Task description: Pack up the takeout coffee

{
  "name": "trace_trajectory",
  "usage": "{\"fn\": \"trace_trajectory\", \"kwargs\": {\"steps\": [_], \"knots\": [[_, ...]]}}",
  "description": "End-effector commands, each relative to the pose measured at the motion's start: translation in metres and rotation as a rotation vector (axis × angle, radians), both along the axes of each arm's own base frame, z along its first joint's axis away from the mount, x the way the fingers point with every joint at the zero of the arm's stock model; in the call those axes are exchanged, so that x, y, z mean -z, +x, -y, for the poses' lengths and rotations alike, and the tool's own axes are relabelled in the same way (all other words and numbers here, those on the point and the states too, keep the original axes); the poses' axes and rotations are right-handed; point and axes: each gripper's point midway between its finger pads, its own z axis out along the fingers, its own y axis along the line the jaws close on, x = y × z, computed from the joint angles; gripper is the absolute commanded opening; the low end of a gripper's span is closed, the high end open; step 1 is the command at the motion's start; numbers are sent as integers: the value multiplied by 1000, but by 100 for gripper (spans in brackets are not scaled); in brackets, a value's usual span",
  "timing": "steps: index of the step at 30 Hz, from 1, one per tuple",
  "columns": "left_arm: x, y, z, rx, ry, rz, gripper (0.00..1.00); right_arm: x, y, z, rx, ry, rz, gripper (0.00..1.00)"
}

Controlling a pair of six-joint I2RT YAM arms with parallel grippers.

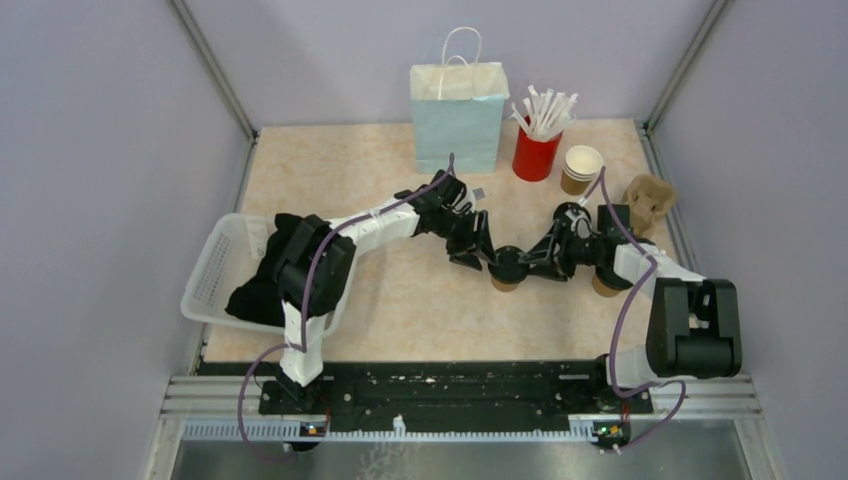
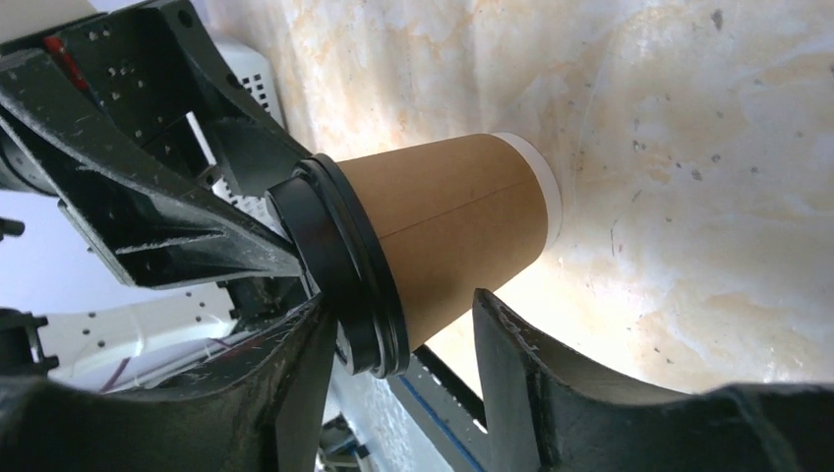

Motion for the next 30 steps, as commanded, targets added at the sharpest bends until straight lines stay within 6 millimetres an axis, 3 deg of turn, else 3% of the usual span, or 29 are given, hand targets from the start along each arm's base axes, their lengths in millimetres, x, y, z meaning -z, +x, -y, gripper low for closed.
{"fn": "trace_trajectory", "kwargs": {"steps": [1,4,10,13,20,22,26,30], "knots": [[8,-2,-10,-13,56,20,58,-14,2,8,17,-63,31,58],[6,-2,-9,-15,50,23,58,-30,-7,0,6,8,34,64],[3,0,-7,-16,46,25,58,-19,-24,-5,-9,40,-5,62],[4,-1,-8,-15,51,27,58,-4,-30,-6,-1,52,-41,52],[10,-1,-10,-17,64,28,58,33,-35,5,35,-49,-104,43],[9,-1,-10,-16,61,30,58,26,-30,8,28,-76,-80,43],[7,0,-9,-16,58,34,58,-7,-19,6,26,-61,3,48],[9,-1,-9,-11,60,27,58,-4,-20,2,45,10,-16,48]]}}
